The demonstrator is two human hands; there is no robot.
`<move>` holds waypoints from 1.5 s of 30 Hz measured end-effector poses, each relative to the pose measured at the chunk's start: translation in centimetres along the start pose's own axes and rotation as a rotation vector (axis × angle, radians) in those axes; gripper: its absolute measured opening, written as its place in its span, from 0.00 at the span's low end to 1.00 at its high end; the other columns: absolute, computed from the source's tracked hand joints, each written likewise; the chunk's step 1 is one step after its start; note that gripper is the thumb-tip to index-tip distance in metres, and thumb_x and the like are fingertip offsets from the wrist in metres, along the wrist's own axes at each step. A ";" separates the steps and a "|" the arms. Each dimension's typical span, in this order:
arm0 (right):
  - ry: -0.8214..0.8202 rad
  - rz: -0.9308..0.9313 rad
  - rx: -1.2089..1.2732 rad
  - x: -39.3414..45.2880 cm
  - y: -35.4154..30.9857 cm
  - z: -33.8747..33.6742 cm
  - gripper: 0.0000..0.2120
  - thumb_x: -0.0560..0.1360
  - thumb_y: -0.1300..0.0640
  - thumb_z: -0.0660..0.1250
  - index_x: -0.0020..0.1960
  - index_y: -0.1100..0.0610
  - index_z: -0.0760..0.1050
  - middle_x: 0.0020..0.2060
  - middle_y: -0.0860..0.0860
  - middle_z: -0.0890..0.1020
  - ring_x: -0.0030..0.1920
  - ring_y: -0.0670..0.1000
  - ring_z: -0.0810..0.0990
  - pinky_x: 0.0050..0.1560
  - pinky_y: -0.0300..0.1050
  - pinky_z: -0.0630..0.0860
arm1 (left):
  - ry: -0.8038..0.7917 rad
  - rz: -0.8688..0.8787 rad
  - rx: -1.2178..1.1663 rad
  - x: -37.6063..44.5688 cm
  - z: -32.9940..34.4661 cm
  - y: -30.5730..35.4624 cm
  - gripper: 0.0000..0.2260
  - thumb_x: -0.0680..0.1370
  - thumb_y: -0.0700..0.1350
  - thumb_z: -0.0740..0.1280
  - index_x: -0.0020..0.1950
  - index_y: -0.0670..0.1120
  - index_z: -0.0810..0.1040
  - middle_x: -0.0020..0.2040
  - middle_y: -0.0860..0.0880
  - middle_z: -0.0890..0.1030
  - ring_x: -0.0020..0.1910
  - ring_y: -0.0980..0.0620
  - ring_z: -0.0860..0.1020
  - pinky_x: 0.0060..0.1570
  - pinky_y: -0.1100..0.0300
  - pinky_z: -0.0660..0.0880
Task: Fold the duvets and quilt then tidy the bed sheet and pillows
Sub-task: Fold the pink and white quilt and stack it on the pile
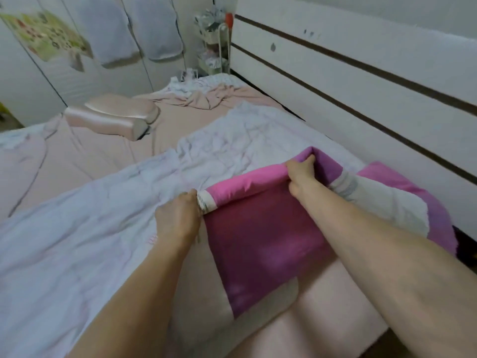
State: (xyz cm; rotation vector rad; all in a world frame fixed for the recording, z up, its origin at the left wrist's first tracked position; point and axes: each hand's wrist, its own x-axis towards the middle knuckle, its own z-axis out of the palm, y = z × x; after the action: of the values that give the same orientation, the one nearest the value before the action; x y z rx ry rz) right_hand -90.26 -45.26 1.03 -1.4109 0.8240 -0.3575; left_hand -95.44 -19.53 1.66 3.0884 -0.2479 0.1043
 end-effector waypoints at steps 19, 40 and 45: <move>-0.932 -0.250 -0.445 12.1 3.4 36.2 0.44 0.73 0.57 0.67 0.78 0.48 0.42 0.76 0.57 0.57 0.71 0.54 0.64 0.67 0.47 0.65 | -0.027 -0.496 0.327 24.9 8.0 -13.0 0.20 0.80 0.39 0.53 0.72 0.43 0.61 0.67 0.42 0.70 0.69 0.40 0.64 0.67 0.37 0.60; -0.455 -0.660 -1.887 26.9 10.0 6.6 0.48 0.73 0.48 0.69 0.78 0.56 0.39 0.76 0.60 0.49 0.76 0.59 0.51 0.66 0.51 0.66 | -0.405 -0.031 -0.104 25.2 16.6 10.7 0.24 0.78 0.42 0.63 0.72 0.46 0.61 0.66 0.45 0.68 0.66 0.43 0.67 0.58 0.50 0.70; -0.461 -0.788 -1.932 33.2 10.9 3.6 0.45 0.73 0.43 0.66 0.78 0.56 0.42 0.76 0.61 0.49 0.73 0.61 0.56 0.65 0.56 0.65 | -0.468 -0.566 -1.009 29.2 19.6 22.3 0.22 0.78 0.52 0.65 0.66 0.39 0.69 0.57 0.41 0.78 0.56 0.40 0.77 0.50 0.52 0.76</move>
State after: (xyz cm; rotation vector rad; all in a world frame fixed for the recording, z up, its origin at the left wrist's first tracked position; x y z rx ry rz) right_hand -67.80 -63.05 -19.24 -3.4293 -0.0959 0.4028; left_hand -69.04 -47.02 -15.00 2.0194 0.4361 -0.5718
